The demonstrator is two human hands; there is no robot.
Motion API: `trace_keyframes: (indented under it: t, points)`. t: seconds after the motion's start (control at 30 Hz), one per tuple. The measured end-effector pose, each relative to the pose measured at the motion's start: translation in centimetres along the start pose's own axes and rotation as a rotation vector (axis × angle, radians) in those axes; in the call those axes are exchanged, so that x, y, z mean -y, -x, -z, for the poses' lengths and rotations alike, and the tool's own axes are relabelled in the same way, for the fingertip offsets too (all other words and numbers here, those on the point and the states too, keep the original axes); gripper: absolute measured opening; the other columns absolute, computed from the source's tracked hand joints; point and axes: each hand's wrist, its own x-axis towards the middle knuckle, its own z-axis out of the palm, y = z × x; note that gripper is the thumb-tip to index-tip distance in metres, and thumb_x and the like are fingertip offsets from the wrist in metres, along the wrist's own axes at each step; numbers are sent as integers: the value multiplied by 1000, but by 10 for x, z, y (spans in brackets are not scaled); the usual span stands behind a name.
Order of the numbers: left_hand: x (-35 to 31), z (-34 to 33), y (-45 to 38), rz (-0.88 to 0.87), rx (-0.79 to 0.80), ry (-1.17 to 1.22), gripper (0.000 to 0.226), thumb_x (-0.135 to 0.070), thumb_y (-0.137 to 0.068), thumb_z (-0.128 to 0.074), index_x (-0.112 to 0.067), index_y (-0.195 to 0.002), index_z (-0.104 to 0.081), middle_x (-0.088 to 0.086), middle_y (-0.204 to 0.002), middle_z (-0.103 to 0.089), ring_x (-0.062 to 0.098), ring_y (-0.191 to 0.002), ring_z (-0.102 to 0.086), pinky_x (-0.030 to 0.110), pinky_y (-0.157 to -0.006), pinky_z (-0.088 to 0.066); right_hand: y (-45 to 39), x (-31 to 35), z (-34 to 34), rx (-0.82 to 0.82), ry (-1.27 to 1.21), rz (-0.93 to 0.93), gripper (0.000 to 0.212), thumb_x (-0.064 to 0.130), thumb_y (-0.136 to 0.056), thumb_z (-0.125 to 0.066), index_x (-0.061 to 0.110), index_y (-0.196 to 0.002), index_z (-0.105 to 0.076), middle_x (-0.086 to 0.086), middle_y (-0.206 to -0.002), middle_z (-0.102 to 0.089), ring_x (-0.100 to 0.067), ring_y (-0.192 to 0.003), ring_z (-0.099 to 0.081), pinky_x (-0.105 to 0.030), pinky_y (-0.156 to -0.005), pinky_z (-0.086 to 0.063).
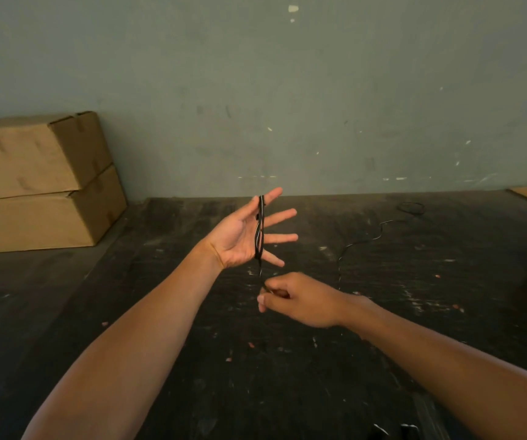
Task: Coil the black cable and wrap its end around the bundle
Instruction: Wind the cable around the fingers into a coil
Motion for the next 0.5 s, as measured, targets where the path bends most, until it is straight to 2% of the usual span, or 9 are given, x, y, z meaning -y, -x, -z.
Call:
trace_keyframes:
  t: [0.03,0.13,0.2,0.23,0.33,0.43,0.5]
  points:
    - [3,1,1,8,-14,2,45,-54,-103,-27,-47,-141,-49,5,-157,-44,47,-138,-43,80,-87,-41,0,5,7,-9,36,16,25,32,-100,-50,21,-88,-70,23,-72,-66,2,-62,-58,-19,-61,-45]
    - [12,1,4,46,-23,-20,45,-54,-100,-34,-46,-142,-48,7,-156,-44,46,-129,-52,71,-88,-47,-2,17,35,-87,71,46,25,27,-98,-54,20,-80,-70,27,-66,-59,5,-50,-50,-13,-52,-34]
    - [18,-1,6,82,-18,-49,48,-53,-99,-37,-45,-145,-46,9,-151,-50,37,-111,-60,65,-80,-53,-3,23,57,-122,118,39,26,25,-98,-55,16,-80,-72,20,-61,-58,2,-46,-46,-15,-50,-31]
    - [21,-3,7,104,-19,-64,50,-52,-98,-37,-43,-147,-43,9,-149,-51,36,-110,-62,66,-79,-52,-5,26,67,-132,147,28,24,26,-98,-56,18,-83,-72,16,-60,-59,2,-46,-46,-16,-50,-32]
    - [28,-8,11,190,1,-92,55,-52,-99,-38,-35,-151,-38,9,-156,-44,46,-134,-48,70,-85,-44,-7,29,95,-171,245,-28,18,32,-96,-59,20,-94,-72,9,-78,-69,3,-59,-56,-16,-56,-40]
    - [30,-16,14,235,107,-100,54,-53,-98,-40,-41,-151,-36,7,-157,-42,47,-139,-41,70,-89,-42,-9,29,115,-203,298,-47,15,30,-94,-63,18,-96,-71,3,-87,-71,-8,-79,-64,-26,-71,-48]
    - [31,-19,16,241,170,-107,49,-53,-101,-35,-46,-149,-38,6,-158,-41,46,-140,-41,71,-92,-40,-10,28,124,-238,308,-39,13,26,-93,-64,15,-97,-70,-1,-92,-72,-17,-86,-66,-35,-79,-50]
